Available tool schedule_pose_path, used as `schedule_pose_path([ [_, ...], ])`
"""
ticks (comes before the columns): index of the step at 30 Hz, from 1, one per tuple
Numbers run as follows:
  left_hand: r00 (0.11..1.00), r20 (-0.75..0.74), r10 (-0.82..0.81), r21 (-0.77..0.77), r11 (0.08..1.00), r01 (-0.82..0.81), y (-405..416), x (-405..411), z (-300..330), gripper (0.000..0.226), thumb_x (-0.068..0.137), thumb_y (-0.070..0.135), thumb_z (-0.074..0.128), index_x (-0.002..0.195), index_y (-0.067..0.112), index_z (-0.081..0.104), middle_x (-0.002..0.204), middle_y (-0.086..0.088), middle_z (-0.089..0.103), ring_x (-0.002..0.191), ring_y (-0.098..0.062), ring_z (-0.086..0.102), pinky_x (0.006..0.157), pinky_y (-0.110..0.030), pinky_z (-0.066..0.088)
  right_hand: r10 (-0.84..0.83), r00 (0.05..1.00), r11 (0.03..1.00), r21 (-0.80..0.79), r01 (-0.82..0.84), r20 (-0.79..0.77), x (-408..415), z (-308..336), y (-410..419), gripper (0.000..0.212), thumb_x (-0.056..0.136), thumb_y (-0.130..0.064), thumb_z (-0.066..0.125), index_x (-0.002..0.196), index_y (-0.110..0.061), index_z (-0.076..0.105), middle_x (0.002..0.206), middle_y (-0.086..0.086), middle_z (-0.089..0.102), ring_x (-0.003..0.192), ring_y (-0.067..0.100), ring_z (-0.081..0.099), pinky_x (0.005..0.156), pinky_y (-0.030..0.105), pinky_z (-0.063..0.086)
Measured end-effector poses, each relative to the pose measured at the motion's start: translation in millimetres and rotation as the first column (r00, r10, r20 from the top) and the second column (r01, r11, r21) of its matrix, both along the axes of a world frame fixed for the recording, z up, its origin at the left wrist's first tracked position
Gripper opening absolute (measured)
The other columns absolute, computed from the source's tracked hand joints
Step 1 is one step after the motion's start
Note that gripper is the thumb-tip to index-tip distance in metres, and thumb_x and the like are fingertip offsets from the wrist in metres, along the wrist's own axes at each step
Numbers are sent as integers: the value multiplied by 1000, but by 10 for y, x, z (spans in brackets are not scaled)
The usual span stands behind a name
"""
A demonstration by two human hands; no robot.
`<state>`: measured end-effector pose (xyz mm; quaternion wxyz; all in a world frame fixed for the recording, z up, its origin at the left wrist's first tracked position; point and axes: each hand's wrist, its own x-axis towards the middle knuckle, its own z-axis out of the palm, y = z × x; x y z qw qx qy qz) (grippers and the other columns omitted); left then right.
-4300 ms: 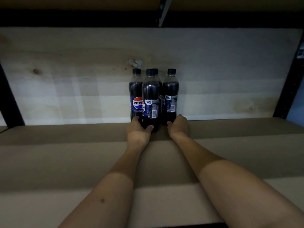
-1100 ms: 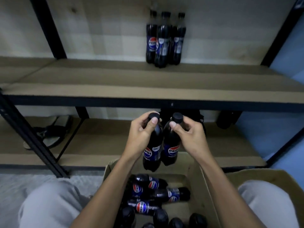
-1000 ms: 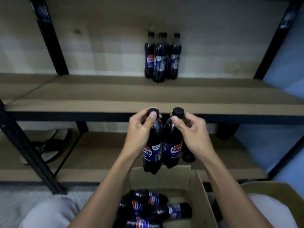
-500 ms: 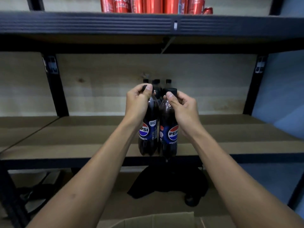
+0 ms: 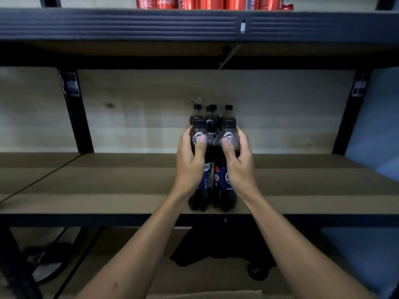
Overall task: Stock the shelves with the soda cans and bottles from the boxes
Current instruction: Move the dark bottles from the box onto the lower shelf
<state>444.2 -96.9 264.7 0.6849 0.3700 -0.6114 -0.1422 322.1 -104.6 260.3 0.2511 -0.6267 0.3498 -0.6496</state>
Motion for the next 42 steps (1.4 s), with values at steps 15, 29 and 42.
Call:
schedule_pose_path([
  [15,984,171,42,258,962,-86,-393,212,-767,45,95,25,60,136,15,41,108,9,64,100,-12,61,76,-21,43,-137,978,987,58,148,-160,-197,-687,-341,61,81,-60,66,130,-25,56,108,-5,68,102,15,64,89,44,53],
  [29,937,202,284,300,893,-335,-1817,376,-779,48,90,17,65,135,10,48,118,-12,68,109,-33,60,85,-29,44,-274,942,905,281,320,-191,-151,-797,-1861,48,88,-26,71,132,-13,58,109,8,71,103,28,64,75,22,42],
  [42,955,93,282,368,882,-296,-2388,479,-794,52,85,15,72,131,4,50,115,-16,66,106,-31,62,86,-33,49,-314,896,855,316,410,-312,-95,-918,-2671,61,79,-52,72,130,-22,58,114,12,57,104,30,58,95,44,52],
])
